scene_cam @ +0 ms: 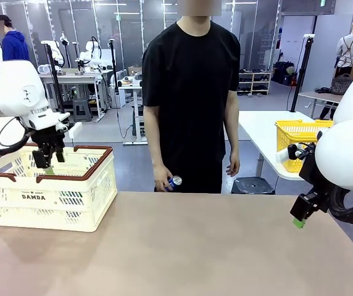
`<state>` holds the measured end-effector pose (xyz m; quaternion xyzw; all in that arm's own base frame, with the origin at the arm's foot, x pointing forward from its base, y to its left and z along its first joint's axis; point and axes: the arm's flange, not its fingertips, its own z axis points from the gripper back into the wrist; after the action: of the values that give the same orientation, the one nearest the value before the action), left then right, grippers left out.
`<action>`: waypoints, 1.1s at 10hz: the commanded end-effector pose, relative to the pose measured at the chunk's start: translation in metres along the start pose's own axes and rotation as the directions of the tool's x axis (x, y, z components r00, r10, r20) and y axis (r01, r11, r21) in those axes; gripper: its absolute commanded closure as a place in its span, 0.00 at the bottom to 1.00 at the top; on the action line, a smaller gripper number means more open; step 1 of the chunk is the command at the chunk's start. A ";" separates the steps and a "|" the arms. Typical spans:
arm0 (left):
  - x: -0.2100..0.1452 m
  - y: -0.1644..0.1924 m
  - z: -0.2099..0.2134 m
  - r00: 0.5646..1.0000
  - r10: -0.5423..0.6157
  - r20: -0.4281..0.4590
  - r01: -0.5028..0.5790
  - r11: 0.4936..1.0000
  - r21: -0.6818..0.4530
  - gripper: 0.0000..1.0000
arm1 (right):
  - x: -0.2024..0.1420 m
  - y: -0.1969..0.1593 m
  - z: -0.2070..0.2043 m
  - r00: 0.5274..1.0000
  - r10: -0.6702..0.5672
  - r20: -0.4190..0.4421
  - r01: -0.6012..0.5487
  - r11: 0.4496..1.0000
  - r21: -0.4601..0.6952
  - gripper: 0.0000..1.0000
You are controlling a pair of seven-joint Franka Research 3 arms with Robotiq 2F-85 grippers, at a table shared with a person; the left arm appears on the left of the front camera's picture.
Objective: Place the drinks into the Shopping basket.
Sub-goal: Pick up one drink and place it into the Shopping basket.
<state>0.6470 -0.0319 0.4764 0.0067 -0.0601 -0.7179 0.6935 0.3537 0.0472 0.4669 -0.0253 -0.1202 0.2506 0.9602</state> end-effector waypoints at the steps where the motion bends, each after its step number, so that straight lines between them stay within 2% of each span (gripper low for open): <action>1: -0.005 -0.016 0.033 1.000 0.015 -0.002 -0.015 0.998 0.055 0.00 | 0.000 0.000 0.000 1.000 0.001 -0.002 -0.001 1.000 0.002 0.06; 3: -0.008 -0.042 0.078 0.998 0.049 -0.029 -0.046 0.994 0.104 0.00 | 0.000 0.000 0.000 1.000 0.001 -0.002 -0.001 1.000 0.002 0.06; 5: -0.006 -0.090 0.101 0.999 0.046 0.006 -0.046 0.998 0.044 0.00 | 0.000 0.000 0.000 1.000 0.001 -0.002 -0.001 1.000 0.002 0.06; 7: 0.000 -0.147 0.091 0.999 -0.018 0.035 0.018 1.000 -0.002 0.00 | 0.000 0.000 0.000 1.000 0.001 -0.002 -0.001 1.000 0.002 0.06; 8: 0.004 -0.173 0.083 0.997 -0.043 0.059 0.042 0.999 0.009 0.00 | 0.000 0.000 0.000 1.000 0.001 -0.002 -0.001 1.000 0.002 0.06; 11: 0.019 -0.225 0.044 0.995 -0.067 0.074 0.069 0.997 -0.022 0.00 | 0.000 0.000 0.000 1.000 0.001 -0.002 -0.001 1.000 0.002 0.06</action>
<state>0.4281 -0.0399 0.5123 -0.0248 -0.0622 -0.7344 0.6754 0.3537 0.0472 0.4669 -0.0253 -0.1202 0.2506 0.9603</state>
